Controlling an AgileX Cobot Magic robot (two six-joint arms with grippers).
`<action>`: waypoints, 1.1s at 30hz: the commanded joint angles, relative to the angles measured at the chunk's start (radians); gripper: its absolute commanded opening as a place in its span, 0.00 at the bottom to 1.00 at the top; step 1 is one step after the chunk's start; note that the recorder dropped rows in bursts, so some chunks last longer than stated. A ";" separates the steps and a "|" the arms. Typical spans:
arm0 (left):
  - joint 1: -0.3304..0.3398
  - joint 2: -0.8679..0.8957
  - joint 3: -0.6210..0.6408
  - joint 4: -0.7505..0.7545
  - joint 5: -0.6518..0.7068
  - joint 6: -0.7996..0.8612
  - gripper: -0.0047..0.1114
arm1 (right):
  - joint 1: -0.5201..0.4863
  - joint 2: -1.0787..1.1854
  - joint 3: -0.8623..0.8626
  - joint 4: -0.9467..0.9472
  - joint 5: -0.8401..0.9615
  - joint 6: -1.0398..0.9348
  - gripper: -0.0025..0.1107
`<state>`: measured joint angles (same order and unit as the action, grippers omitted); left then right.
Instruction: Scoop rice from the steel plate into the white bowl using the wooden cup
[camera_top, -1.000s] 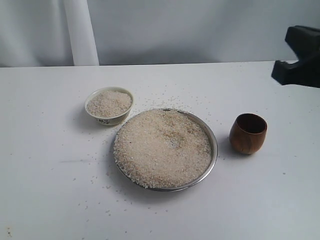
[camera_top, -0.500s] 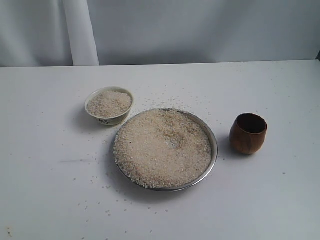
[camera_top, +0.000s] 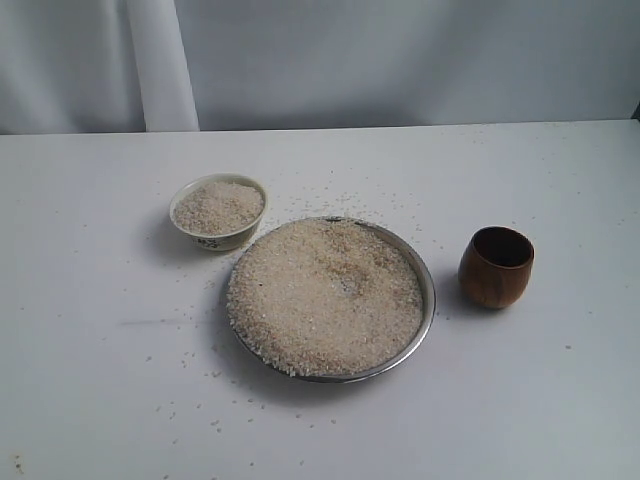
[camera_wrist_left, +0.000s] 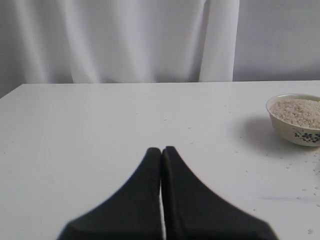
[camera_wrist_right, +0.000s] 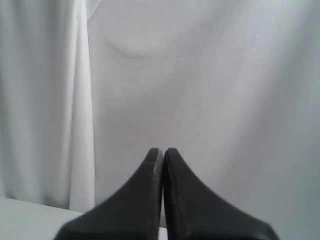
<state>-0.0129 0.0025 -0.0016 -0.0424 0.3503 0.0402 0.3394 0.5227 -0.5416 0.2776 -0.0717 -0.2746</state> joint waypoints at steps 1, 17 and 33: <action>-0.003 -0.003 0.002 0.000 -0.006 -0.004 0.04 | -0.084 -0.105 -0.002 -0.125 0.153 -0.015 0.02; -0.003 -0.003 0.002 0.000 -0.006 -0.004 0.04 | -0.309 -0.384 -0.002 -0.445 0.539 0.307 0.02; -0.003 -0.003 0.002 0.000 -0.006 -0.004 0.04 | -0.378 -0.523 0.435 -0.315 0.273 0.329 0.02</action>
<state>-0.0129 0.0025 -0.0016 -0.0424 0.3503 0.0402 -0.0293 0.0083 -0.1819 -0.0532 0.2686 0.0564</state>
